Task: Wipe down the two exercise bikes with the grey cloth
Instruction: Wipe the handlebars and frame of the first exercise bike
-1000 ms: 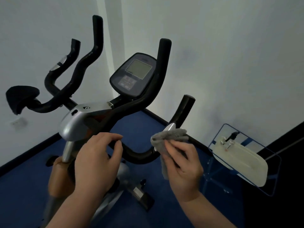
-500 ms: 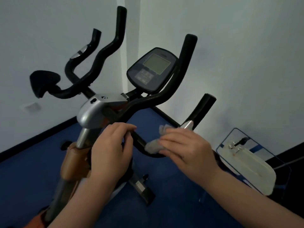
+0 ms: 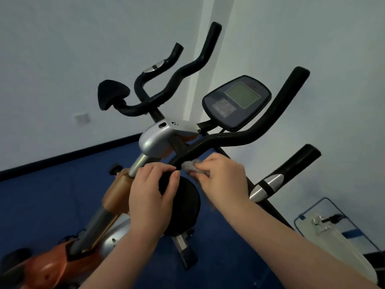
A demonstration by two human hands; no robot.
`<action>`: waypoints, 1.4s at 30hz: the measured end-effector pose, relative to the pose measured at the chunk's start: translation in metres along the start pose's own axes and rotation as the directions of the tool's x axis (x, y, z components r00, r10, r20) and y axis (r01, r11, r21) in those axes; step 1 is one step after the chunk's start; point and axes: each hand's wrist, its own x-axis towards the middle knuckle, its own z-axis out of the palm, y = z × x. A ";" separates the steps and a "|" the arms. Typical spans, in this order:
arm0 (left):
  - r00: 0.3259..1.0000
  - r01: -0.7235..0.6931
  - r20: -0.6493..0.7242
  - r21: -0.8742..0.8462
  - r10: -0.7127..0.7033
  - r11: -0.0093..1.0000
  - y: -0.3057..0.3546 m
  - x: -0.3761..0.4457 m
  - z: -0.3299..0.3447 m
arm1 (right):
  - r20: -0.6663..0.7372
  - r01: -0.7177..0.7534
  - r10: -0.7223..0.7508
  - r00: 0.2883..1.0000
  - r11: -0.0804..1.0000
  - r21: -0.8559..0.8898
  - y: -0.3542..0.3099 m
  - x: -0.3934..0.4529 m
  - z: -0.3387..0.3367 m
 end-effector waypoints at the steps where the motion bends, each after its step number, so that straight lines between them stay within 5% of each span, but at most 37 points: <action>1: 1.000 0.006 0.004 -0.001 -0.006 1.000 0.000 0.000 0.000 | 0.007 -0.012 0.012 1.000 1.000 0.009 -0.002 0.004 0.002; 15: 0.995 0.086 0.045 0.003 -0.086 0.996 0.006 -0.002 -0.002 | 0.106 0.147 -0.148 0.983 0.989 0.018 0.008 0.007 -0.002; 23: 0.984 0.083 0.165 -0.053 -0.073 0.995 -0.005 0.012 -0.012 | 0.270 -0.006 -0.045 0.962 0.982 0.187 0.035 -0.002 -0.037; 26: 0.961 0.053 0.277 -0.127 -0.016 0.991 -0.016 0.024 -0.020 | 0.142 -0.080 0.028 0.989 0.926 0.369 0.027 0.023 -0.057; 28: 0.945 0.049 0.326 -0.205 0.021 0.978 -0.023 0.028 -0.024 | -0.039 0.027 -0.013 0.999 0.919 0.394 0.012 0.048 -0.066; 30: 0.943 0.060 0.331 -0.277 0.037 0.959 -0.028 0.028 -0.023 | -0.073 0.135 -0.118 0.990 0.941 0.309 -0.008 0.078 -0.061; 32: 0.951 0.073 0.309 -0.316 0.030 0.946 -0.030 0.027 -0.019 | 0.074 0.213 -0.224 0.972 0.967 0.137 -0.024 0.106 -0.041; 35: 0.960 0.060 0.278 -0.338 0.039 0.939 -0.034 0.026 -0.014 | 0.322 0.234 -0.185 0.928 0.965 -0.120 -0.034 0.123 -0.005; 38: 0.967 0.036 0.249 -0.369 0.061 0.929 -0.037 0.028 -0.012 | 0.399 0.157 -0.109 0.911 0.983 -0.090 -0.023 0.128 -0.001; 42: 0.976 0.043 0.212 -0.403 0.047 0.914 -0.038 0.026 -0.009 | 0.648 0.160 -0.132 0.750 0.987 0.016 -0.010 0.139 -0.021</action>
